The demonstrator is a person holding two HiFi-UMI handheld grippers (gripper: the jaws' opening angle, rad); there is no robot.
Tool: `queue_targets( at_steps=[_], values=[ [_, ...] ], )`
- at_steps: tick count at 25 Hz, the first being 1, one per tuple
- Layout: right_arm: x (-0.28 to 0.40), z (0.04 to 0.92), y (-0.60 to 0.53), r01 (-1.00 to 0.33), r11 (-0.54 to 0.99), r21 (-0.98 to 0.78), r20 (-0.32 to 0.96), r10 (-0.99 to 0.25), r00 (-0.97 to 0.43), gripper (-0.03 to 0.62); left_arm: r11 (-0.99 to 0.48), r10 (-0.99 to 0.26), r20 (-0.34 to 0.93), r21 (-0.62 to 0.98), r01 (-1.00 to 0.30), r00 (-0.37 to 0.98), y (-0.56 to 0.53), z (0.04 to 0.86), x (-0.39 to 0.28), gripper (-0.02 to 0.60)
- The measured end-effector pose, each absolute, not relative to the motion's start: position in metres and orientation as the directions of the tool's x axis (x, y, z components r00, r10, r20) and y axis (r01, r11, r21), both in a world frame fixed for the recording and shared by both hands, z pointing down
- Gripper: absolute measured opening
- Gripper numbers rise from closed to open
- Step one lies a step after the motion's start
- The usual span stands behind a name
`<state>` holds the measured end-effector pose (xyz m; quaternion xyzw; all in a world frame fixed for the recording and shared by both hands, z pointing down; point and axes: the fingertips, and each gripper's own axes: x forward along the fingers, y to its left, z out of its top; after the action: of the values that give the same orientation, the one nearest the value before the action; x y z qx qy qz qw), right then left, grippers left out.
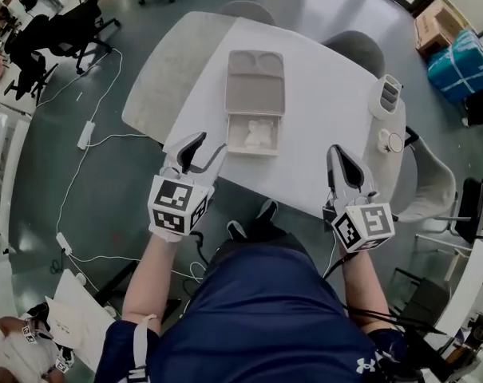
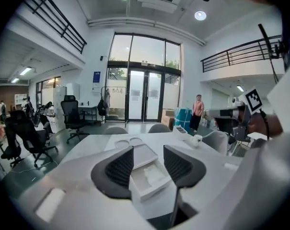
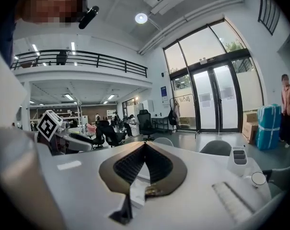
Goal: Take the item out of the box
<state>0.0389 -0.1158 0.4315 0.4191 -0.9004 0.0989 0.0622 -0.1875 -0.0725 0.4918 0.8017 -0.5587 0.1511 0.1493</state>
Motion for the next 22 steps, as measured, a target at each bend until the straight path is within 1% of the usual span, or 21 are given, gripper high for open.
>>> queue_targets(
  at_steps=[1,4,8,11,14,19,22],
  values=[
    [0.039,0.434,-0.122,-0.764,0.630,-0.138,0.193,-0.740,-0.645,0.003,-0.352,-0.832,0.436,0.067,-0.934,0.345,-0.077,0.495,-0.182,0.209],
    [0.040,0.440,-0.142,-0.755,0.633,-0.173,0.185,-0.732,-0.656,0.002,-0.406,-0.766,0.528,0.046,-0.913,0.367,-0.093,0.513,-0.168,0.210],
    [0.043,0.455,-0.163,-0.744,0.632,-0.217,0.191,-0.720,-0.667,0.002,-0.459,-0.683,0.635,0.012,-0.888,0.361,-0.113,0.550,-0.152,0.210],
    [0.055,0.469,-0.177,-0.753,0.612,-0.244,0.210,-0.724,-0.657,0.002,-0.552,-0.576,0.738,-0.033,-0.833,0.353,-0.121,0.595,-0.133,0.210],
    [0.069,0.476,-0.183,-0.774,0.571,-0.273,0.231,-0.742,-0.629,0.002,-0.640,-0.472,0.825,-0.079,-0.764,0.310,-0.127,0.633,-0.121,0.193],
    [0.080,0.478,-0.186,-0.818,0.508,-0.270,0.266,-0.777,-0.571,0.002,-0.704,-0.329,0.893,-0.016,-0.710,0.307,-0.141,0.675,-0.114,0.193],
    [0.089,0.480,-0.184,-0.858,0.439,-0.266,0.288,-0.813,-0.505,0.002,-0.744,-0.256,0.919,0.010,-0.668,0.300,-0.152,0.703,-0.114,0.193]
  ],
)
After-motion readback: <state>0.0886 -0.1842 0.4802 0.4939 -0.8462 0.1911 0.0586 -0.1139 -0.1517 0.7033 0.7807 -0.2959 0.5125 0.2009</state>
